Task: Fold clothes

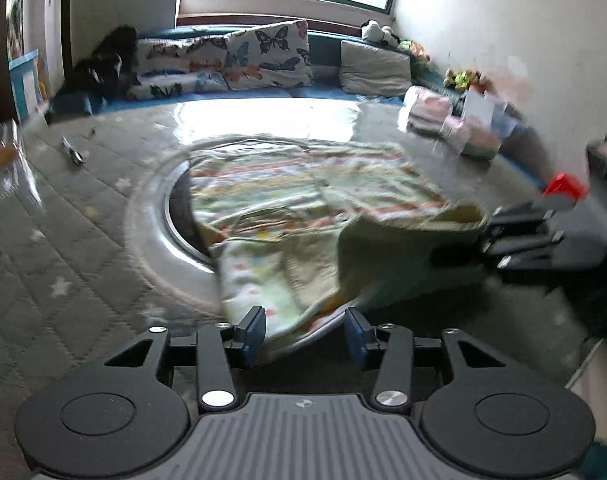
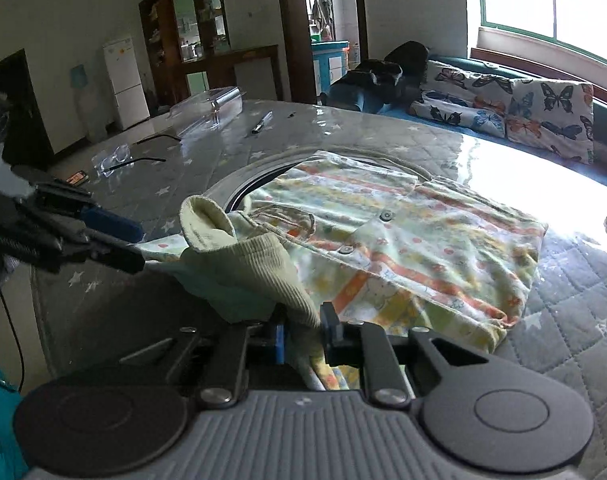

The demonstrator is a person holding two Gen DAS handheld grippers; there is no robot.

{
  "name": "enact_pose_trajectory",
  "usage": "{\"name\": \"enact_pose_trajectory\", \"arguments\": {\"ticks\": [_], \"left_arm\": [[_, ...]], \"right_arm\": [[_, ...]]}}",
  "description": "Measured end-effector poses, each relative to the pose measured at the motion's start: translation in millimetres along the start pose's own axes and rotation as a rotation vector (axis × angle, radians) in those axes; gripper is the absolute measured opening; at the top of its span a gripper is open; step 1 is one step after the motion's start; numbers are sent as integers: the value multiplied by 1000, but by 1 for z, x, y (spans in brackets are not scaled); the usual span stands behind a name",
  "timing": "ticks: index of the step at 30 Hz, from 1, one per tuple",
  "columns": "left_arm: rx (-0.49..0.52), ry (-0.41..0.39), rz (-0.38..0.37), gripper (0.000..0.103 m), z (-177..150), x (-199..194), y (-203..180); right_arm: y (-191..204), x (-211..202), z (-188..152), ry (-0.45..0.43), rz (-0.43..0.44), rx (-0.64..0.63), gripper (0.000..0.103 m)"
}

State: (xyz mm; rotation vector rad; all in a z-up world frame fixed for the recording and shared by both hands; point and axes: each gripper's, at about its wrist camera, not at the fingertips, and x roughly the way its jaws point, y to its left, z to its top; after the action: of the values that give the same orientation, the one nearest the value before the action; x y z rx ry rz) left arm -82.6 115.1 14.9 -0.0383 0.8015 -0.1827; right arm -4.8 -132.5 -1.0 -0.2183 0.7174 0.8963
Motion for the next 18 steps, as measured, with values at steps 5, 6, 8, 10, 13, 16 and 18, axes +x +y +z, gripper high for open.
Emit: {"name": "enact_pose_trajectory", "arguments": {"ticks": [5,6,8,10,13,16,18], "left_arm": [[171,-49,72,47,-11,7,-13],[208,-61,79,47,-14,7,-16],[264,-84,89,47,-18,8,-20],[301,-97,99,47,-22,8,-21],[340,-111,107,47,-25,10,-20],[387,-132,112,43,-28,13,-19],[404,-146,98,25,-29,15,-17]], "right_arm": [[1,1,3,-2,-14,6,15],[1,1,4,-4,-17,10,15],[1,-1,5,-8,-24,19,15],[0,0,7,-13,-28,27,15],[0,-1,7,-11,-35,29,15],[2,-2,8,-9,-41,22,15],[4,-2,8,-14,-45,20,13]]}}
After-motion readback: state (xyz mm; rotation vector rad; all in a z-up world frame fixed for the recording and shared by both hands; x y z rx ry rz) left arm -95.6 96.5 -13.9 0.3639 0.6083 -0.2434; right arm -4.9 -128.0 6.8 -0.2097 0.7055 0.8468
